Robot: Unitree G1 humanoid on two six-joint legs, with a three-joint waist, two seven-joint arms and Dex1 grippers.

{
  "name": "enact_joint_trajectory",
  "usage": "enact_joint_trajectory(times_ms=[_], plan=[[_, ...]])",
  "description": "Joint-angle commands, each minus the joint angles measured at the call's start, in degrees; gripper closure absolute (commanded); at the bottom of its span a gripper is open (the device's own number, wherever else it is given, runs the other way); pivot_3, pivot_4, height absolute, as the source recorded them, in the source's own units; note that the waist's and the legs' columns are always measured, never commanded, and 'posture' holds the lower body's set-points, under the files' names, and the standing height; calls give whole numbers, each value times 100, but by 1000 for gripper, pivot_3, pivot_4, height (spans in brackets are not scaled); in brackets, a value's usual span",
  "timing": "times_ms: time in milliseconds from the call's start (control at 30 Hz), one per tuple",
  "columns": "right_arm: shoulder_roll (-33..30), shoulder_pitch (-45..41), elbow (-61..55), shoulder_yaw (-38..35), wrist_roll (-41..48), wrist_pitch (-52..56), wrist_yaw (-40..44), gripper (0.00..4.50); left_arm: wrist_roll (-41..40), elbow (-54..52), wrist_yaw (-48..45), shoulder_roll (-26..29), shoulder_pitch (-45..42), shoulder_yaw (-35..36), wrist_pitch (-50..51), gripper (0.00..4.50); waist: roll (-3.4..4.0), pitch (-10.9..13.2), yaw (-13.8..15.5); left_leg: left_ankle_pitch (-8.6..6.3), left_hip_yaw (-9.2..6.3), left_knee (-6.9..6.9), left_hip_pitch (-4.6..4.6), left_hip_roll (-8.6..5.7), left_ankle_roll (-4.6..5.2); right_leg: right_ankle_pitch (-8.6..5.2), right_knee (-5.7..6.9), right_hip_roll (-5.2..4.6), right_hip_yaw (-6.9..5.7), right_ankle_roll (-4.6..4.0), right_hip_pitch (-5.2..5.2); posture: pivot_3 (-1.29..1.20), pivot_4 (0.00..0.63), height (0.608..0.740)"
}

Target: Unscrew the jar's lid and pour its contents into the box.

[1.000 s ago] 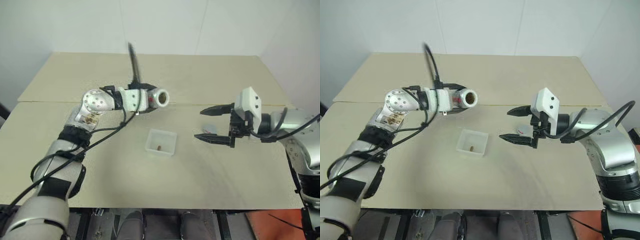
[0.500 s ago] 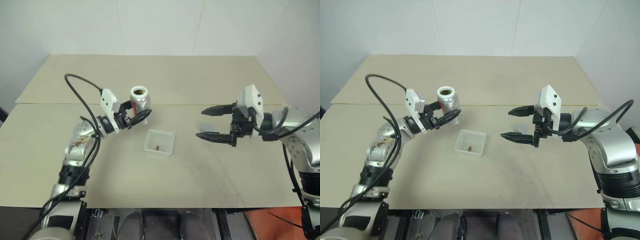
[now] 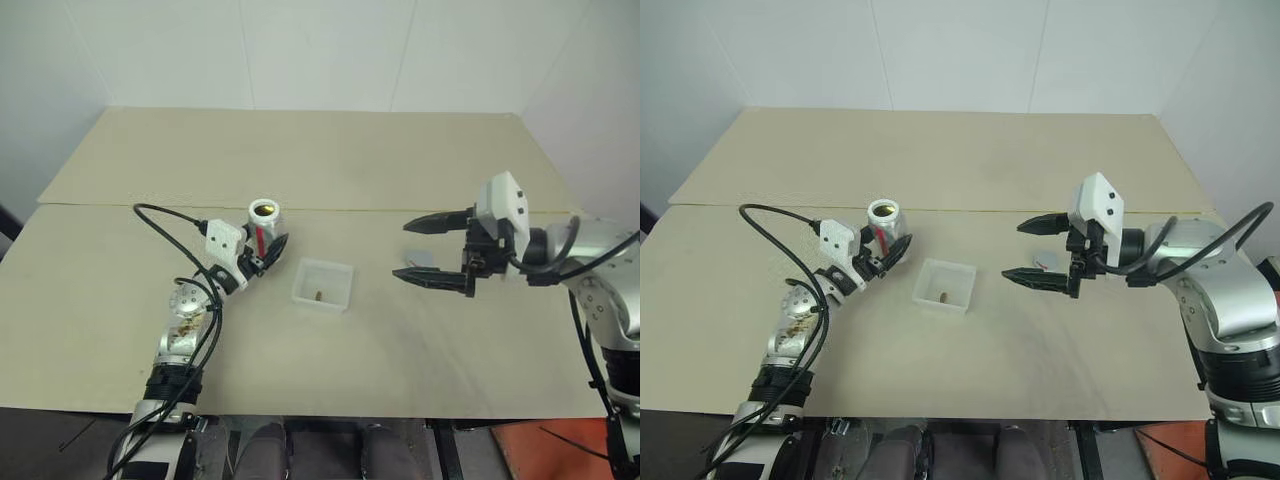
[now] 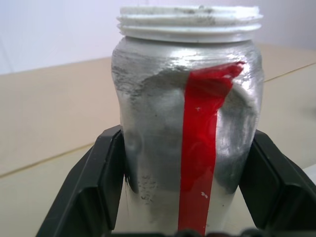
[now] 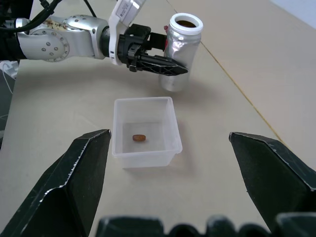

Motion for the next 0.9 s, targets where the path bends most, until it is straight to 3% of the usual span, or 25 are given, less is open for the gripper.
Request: enact_joint_trajectory(times_ms=[33,400,567,900], plan=[[-85,-24,-214,-231,118,50,-35,24,140,17,200,-39,17,80,-255,1600,0,0,4,0,0,0,0,0,0,0,0,0,0,0,0,0,150,740],[-89,-3,-259,-213,80,59,-59,24,172,206,433,-164,206,135,-228,1600,0,-1,12,0,1,-1,6,1,0,0,0,-1,1,0,4,0,150,740],[-82,-17,-260,-186,64,50,-55,0,99,-38,428,-180,349,169,-126,58,0,-1,1,0,3,-5,9,3,0,0,-2,1,4,0,4,0,150,740],[-63,-21,-266,-158,36,20,-62,0,-126,-995,-85,175,818,115,505,19,0,-1,40,-2,3,-10,6,3,1,0,-14,-2,4,0,3,0,150,740]])
